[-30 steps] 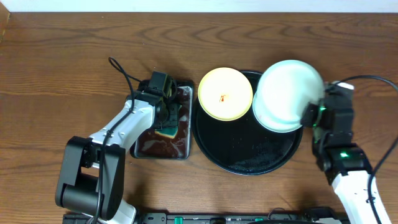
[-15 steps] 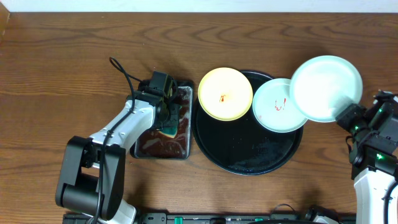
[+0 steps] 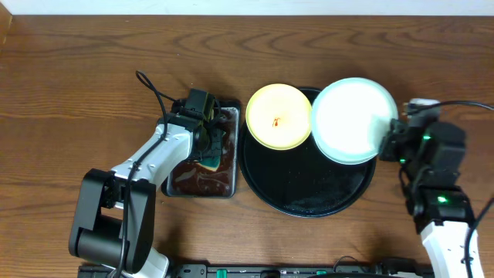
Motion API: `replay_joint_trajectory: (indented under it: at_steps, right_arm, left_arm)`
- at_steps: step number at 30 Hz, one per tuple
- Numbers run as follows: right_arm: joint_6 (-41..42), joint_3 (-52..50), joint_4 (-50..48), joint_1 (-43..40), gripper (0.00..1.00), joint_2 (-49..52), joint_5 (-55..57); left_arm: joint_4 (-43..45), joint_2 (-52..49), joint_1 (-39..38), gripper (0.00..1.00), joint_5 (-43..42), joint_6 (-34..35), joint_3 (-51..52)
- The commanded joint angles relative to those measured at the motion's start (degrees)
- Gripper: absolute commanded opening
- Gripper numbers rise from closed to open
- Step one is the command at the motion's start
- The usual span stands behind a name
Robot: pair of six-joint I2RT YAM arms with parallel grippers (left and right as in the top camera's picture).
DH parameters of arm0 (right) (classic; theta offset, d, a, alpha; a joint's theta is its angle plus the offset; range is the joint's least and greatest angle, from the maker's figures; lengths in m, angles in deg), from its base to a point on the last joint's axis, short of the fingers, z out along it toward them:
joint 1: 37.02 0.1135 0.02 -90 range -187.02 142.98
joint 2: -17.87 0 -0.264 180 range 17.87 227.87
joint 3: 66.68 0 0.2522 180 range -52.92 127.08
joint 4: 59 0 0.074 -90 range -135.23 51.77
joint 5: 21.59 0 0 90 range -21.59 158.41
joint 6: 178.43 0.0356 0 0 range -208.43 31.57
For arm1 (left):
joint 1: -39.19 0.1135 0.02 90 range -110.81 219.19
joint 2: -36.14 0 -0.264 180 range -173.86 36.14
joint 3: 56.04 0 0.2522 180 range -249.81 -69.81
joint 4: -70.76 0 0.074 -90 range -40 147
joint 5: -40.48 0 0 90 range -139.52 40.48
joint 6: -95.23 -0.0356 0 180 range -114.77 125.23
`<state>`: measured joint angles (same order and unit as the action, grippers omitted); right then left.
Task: Clean dirty plates on tray and stack at the side
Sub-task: 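Carry the pale green plate right and set it beside the tray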
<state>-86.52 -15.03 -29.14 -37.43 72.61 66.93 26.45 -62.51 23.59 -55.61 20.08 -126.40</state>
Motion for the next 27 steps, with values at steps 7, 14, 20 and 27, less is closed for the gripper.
replay_joint_trajectory:
  at_steps: [7, 14, 20, 27]
  right_arm:
    - [-10.1, 0.7, -1.4, 16.6, 0.01, -0.3, 27.6]
    - [-18.2, 0.7, -5.2, 27.5, 0.01, 1.7, 44.7]
    - [-30.2, 0.7, -9.4, 35.1, 0.01, 5.6, 54.7]
    - [-34.3, 0.7, -13.9, 39.7, 0.01, 10.7, 62.1]
  left_arm:
    - [0.0, -1.4, 0.0, 0.54, 0.3, 0.2, 1.0]
    - [0.0, -1.4, 0.0, 0.55, 0.3, 0.2, 1.0]
    - [0.0, -1.4, 0.0, 0.55, 0.3, 0.2, 1.0]
    - [0.0, -1.4, 0.0, 0.55, 0.3, 0.2, 1.0]
